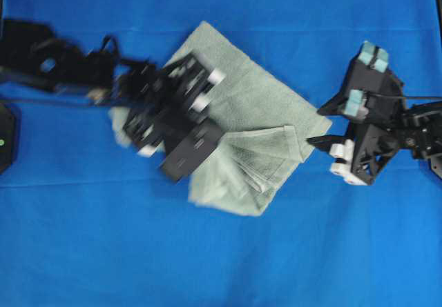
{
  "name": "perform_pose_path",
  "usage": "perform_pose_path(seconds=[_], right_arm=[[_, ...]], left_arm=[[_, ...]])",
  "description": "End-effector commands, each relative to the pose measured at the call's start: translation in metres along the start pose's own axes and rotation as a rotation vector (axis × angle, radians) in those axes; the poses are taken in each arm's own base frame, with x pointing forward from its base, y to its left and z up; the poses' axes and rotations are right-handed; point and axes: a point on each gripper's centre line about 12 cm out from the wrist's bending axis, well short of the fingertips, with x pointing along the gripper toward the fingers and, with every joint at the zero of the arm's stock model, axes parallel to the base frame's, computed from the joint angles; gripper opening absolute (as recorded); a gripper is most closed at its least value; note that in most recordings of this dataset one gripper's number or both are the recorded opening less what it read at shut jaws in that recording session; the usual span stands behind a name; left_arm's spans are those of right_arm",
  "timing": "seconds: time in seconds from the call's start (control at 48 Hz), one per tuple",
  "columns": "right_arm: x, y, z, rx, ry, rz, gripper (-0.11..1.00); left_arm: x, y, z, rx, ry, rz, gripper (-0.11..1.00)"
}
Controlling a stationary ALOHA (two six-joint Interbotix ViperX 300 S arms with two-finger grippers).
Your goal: Fold a bath towel.
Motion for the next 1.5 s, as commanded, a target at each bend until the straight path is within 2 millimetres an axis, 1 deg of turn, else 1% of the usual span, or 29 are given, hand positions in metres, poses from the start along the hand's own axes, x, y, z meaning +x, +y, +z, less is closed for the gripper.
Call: perform_pose_path(seconds=[0.0, 0.042, 0.083, 0.146, 0.229, 0.25, 0.375, 0.479, 0.542, 0.875, 0.916, 0.937, 1.062, 1.104, 1.146, 1.187, 1.291, 1.396, 1.479], right_arm=[[-0.010, -0.005, 0.003, 0.009, -0.023, 0.000, 0.65], [-0.012, -0.007, 0.002, 0.012, -0.024, -0.006, 0.65], [-0.013, -0.010, 0.001, 0.015, -0.025, -0.012, 0.65], [-0.014, -0.013, -0.001, 0.018, -0.026, -0.017, 0.65], [-0.013, -0.016, -0.004, 0.019, -0.023, -0.023, 0.65], [-0.013, -0.017, -0.005, 0.019, -0.022, -0.024, 0.65], [-0.012, -0.019, -0.006, 0.012, -0.022, -0.035, 0.65], [-0.011, -0.020, -0.006, 0.006, -0.025, -0.041, 0.65], [-0.012, -0.020, -0.005, 0.004, -0.030, -0.039, 0.65], [-0.011, -0.019, -0.005, 0.007, -0.032, -0.036, 0.65], [-0.011, -0.019, -0.005, 0.013, -0.033, -0.035, 0.65], [-0.011, -0.019, -0.004, 0.014, -0.034, -0.033, 0.65], [-0.011, -0.019, -0.004, 0.017, -0.033, -0.033, 0.65], [-0.011, -0.019, -0.004, 0.016, -0.034, -0.031, 0.65], [-0.011, -0.018, -0.004, 0.017, -0.035, -0.030, 0.65], [-0.011, -0.019, -0.004, 0.017, -0.034, -0.032, 0.65], [-0.011, -0.018, -0.004, 0.017, -0.035, -0.030, 0.65], [-0.011, -0.019, -0.003, 0.012, -0.038, -0.033, 0.65], [-0.011, -0.019, -0.003, 0.010, -0.040, -0.034, 0.65]], left_arm=[[-0.007, 0.034, 0.000, -0.011, -0.021, 0.075, 0.12], [0.000, 0.049, -0.004, -0.019, -0.019, 0.097, 0.12], [0.007, 0.058, -0.009, -0.031, -0.016, 0.108, 0.12], [0.022, 0.066, -0.016, -0.053, -0.009, 0.113, 0.12], [0.043, 0.068, -0.022, -0.062, 0.005, 0.104, 0.12], [0.051, 0.067, -0.025, -0.064, 0.010, 0.098, 0.12], [0.075, 0.065, -0.029, -0.084, 0.002, 0.112, 0.12], [0.086, 0.065, -0.031, -0.087, -0.008, 0.133, 0.12], [0.090, 0.064, -0.032, -0.088, -0.008, 0.133, 0.12], [0.089, 0.068, -0.040, -0.100, 0.003, 0.137, 0.13], [0.088, 0.070, -0.041, -0.097, 0.004, 0.142, 0.16], [0.088, 0.070, -0.042, -0.090, 0.007, 0.143, 0.20], [0.084, 0.083, -0.050, -0.071, 0.007, 0.188, 0.61], [0.081, 0.088, -0.052, -0.060, 0.008, 0.201, 0.72], [0.078, 0.091, -0.052, -0.047, 0.007, 0.210, 0.81], [0.073, 0.094, -0.052, -0.035, 0.006, 0.220, 0.86], [0.055, 0.101, -0.051, -0.019, -0.003, 0.253, 0.84], [0.031, 0.111, -0.055, -0.016, -0.009, 0.301, 0.83], [0.013, 0.114, -0.056, -0.027, -0.016, 0.326, 0.82]])
